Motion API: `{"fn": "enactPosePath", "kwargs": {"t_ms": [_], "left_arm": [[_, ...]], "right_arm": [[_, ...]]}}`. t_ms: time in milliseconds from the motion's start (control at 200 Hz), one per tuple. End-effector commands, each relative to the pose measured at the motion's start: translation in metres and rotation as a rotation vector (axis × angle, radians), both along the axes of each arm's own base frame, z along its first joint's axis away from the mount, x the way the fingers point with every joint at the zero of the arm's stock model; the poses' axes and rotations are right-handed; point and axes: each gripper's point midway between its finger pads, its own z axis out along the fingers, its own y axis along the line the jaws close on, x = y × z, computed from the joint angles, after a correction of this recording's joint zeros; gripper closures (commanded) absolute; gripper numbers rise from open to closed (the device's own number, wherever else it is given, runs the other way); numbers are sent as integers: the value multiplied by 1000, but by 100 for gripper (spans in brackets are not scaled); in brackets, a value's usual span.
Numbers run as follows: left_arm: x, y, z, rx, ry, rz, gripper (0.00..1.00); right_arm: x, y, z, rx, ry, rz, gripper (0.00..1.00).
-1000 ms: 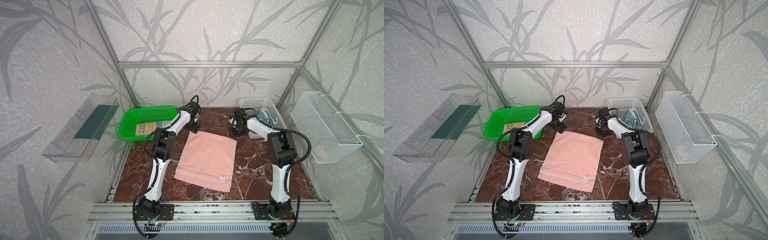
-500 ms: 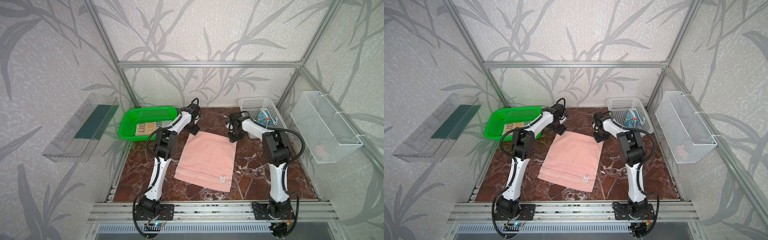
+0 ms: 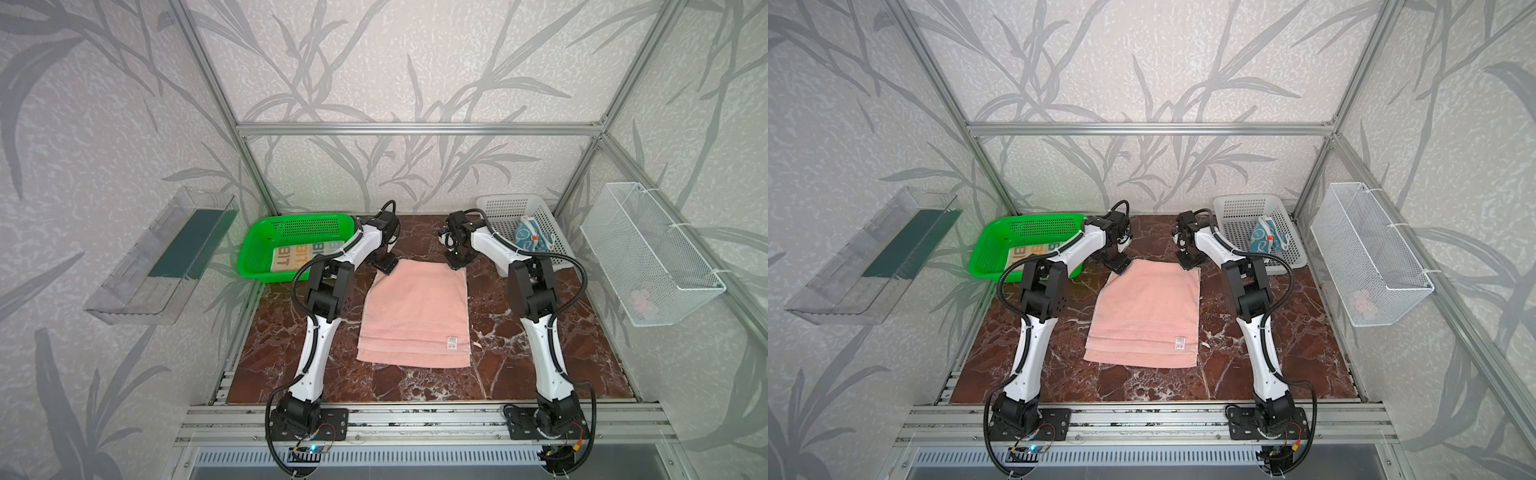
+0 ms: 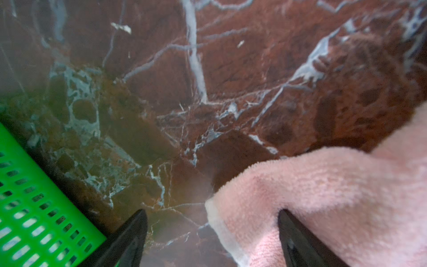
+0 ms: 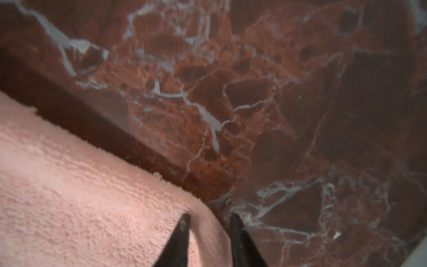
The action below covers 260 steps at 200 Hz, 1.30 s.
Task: Fold and stack the towels
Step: 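Grasp the far folded edge of the pink towel with both grippers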
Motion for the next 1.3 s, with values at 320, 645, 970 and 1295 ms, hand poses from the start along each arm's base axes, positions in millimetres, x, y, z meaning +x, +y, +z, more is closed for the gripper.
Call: {"fn": "enactPosePath", "kwargs": {"t_ms": [320,645,970,1295], "left_arm": [[18,13,28,-98,-41,74,18],[14,2,14,-149,8,54,26],[13,7,-6,-110,45,73,41],[13,10,-20,-88,74,81,58]], "right_arm": [[-2,-15,20,-60,7,73,51],[-13,-26,29,-66,30,54,52],[-16,-37,28,-74,44,34,52],[-17,-43,20,-70,68,25,57]]}}
